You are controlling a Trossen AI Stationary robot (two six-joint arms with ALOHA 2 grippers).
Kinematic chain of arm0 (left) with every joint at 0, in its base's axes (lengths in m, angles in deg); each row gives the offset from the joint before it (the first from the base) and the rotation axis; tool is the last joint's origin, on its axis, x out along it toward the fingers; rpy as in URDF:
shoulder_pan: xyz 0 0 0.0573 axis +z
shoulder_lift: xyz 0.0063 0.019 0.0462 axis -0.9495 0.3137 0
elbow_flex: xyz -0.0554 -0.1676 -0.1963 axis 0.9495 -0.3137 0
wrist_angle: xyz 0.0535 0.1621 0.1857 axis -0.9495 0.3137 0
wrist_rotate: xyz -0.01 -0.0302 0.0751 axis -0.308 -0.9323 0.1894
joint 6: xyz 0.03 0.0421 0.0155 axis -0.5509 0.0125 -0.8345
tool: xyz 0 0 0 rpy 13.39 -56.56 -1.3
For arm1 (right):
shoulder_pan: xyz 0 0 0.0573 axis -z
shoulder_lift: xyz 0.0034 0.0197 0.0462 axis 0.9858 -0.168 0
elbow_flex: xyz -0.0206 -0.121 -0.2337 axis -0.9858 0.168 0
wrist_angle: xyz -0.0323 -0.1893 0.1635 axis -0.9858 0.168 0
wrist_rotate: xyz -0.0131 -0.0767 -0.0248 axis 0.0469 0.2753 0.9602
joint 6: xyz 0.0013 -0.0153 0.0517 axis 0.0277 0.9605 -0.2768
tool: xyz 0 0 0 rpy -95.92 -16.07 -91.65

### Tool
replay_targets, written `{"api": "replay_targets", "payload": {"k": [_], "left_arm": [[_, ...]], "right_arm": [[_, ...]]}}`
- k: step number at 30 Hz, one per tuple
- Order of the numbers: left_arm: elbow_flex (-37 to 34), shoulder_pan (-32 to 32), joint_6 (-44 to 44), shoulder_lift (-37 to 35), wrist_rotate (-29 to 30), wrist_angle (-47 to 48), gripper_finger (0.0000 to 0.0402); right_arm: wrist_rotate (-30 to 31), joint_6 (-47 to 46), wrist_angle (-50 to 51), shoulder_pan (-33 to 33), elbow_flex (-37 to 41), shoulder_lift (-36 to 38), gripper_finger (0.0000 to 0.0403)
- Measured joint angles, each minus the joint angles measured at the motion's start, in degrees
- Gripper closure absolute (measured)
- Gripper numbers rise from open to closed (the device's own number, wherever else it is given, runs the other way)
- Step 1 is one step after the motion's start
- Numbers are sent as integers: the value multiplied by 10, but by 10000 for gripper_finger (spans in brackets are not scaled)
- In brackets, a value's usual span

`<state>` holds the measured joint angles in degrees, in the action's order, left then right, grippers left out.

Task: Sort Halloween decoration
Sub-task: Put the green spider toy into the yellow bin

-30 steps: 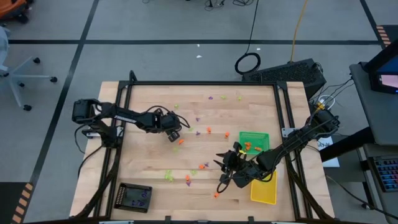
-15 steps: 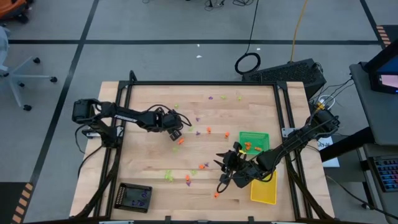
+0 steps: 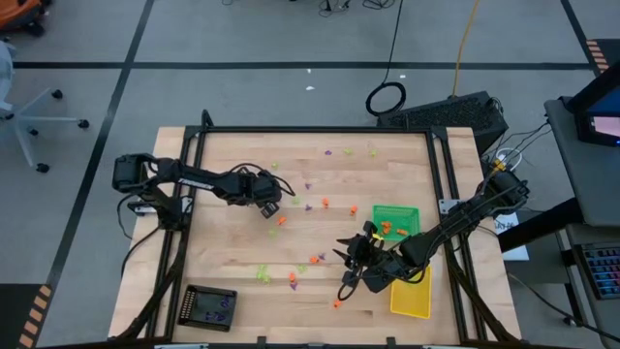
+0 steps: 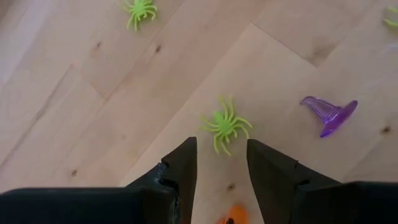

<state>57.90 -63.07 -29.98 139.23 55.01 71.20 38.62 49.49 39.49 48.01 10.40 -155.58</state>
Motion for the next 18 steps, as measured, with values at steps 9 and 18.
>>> {"api": "replay_targets", "payload": {"k": [9,18], "left_arm": [[0,0,1,0,7,-15,263],[0,-3,-14,0,17,-15,263]], "right_arm": [[0,0,0,0,0,0,284],[-1,0,0,0,0,0,284]]}}
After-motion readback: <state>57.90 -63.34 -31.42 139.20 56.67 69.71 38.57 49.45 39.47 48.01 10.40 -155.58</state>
